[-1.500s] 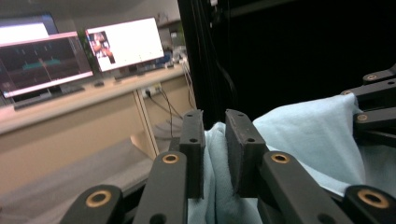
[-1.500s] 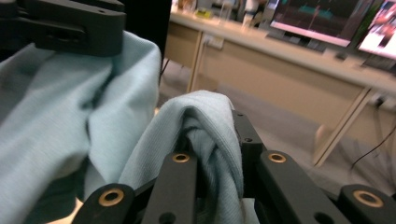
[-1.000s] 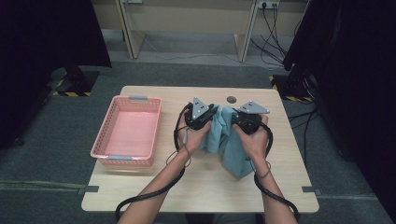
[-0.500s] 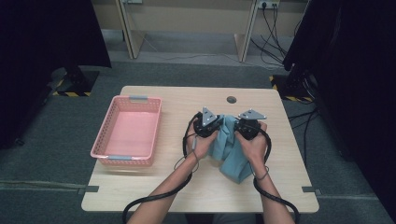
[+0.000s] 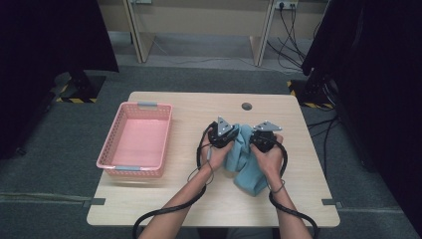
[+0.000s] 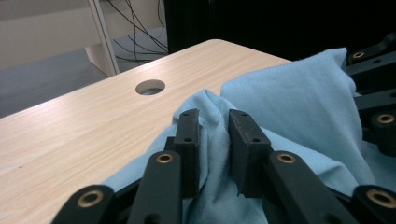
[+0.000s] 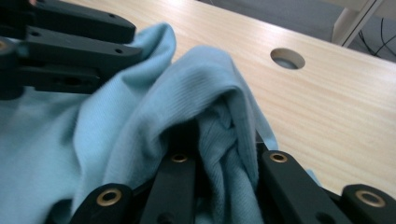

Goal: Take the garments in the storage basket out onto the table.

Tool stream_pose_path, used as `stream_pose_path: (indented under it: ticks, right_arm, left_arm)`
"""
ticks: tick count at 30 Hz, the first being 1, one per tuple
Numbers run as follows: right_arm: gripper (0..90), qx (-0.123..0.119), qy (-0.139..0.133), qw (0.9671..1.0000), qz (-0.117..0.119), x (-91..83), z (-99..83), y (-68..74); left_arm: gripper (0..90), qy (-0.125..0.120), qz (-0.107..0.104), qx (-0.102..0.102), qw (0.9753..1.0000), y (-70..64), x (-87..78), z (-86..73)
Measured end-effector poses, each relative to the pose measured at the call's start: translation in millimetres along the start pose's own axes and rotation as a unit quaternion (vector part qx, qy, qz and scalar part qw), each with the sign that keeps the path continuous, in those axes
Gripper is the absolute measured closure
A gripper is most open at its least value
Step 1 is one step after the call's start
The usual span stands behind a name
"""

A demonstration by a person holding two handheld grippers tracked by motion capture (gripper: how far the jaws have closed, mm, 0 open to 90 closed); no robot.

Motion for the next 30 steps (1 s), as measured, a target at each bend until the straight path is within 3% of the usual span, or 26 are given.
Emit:
stream_pose_path:
  ticks: [5,6,7,8,9,10,11,12,13,14,15,16,17,18,20,23,30]
  right_arm:
    - [79.9,0.013,0.0,0.9999,-0.001,0.8,-2.8,-3.4]
    - [73.9,0.013,0.0,0.9999,-0.001,0.8,-2.8,-3.4]
    - [73.9,0.013,0.0,0.9999,-0.001,0.8,-2.8,-3.4]
    - [73.9,0.022,-0.001,0.9997,-0.006,0.7,-2.7,-5.5]
    - [64.4,0.022,-0.001,0.9997,-0.006,0.7,-2.7,-5.5]
    - [64.4,0.022,-0.001,0.9997,-0.006,0.7,-2.7,-5.5]
    - [52.4,0.031,-0.003,0.9993,-0.019,0.0,-2.6,-8.8]
    - [52.4,0.031,-0.003,0.9993,-0.019,0.0,-2.6,-8.8]
    - [52.4,0.031,-0.003,0.9993,-0.019,0.0,-2.6,-8.8]
    - [48.3,0.04,0.001,0.999,-0.021,-0.5,-3.8,-11.1]
    - [48.3,0.04,0.001,0.999,-0.021,-0.5,-3.8,-11.1]
    - [41.3,0.046,0.004,0.9986,-0.027,-1.4,-4.0,-14.0]
    - [41.3,0.046,0.004,0.9986,-0.027,-1.4,-4.0,-14.0]
    - [35.0,0.053,0.007,0.9982,-0.028,-3.1,-4.1,-15.8]
    - [35.0,0.053,0.007,0.9982,-0.028,-3.1,-4.1,-15.8]
    - [22.5,0.07,0.015,0.997,-0.027,-6.6,-4.1,-18.2]
    - [13.2,0.075,0.018,0.9969,-0.015,-11.5,-3.6,-18.7]
  left_arm:
    - [63.3,0.003,-0.003,-0.006,1.0,2.6,-2.0,0.6]
    - [63.3,0.006,0.002,-0.006,1.0,4.2,-3.4,1.3]
    - [56.5,0.006,0.002,-0.006,1.0,4.2,-3.4,1.3]
    - [56.5,0.006,0.002,-0.006,1.0,4.2,-3.4,1.3]
    - [56.5,0.009,0.006,-0.011,0.9999,5.3,-4.9,1.6]
    - [48.9,0.009,0.006,-0.011,0.9999,5.3,-4.9,1.6]
    - [48.9,0.009,0.006,-0.011,0.9999,5.3,-4.9,1.6]
    - [48.9,0.013,0.012,-0.012,0.9998,6.6,-5.6,1.6]
    - [40.8,0.013,0.012,-0.012,0.9998,6.6,-5.6,1.6]
    - [40.8,0.022,0.022,-0.018,0.9994,9.6,-7.1,1.3]
    - [30.9,0.022,0.022,-0.018,0.9994,9.6,-7.1,1.3]
    - [30.9,0.027,0.028,-0.027,0.9989,12.3,-9.6,0.5]
    - [23.5,0.027,0.028,-0.027,0.9989,12.3,-9.6,0.5]
    - [23.5,0.027,0.028,-0.027,0.9989,12.3,-9.6,0.5]
    - [18.7,0.029,0.032,-0.03,0.9986,14.6,-12.9,-0.4]
    - [14.2,0.033,0.035,-0.034,0.9983,16.7,-16.0,-1.8]
    - [9.0,0.028,0.03,-0.032,0.9987,17.6,-28.3,-0.7]
Point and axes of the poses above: each handheld gripper's, and its own axes: x roughly forward along the jaws, z roughly out of its top, y roughly to its left, the point moved 6 cm from there along x, roughly forward along the jaws, and after that the axes turned 6 degrees about x, right-handed, at the moved point
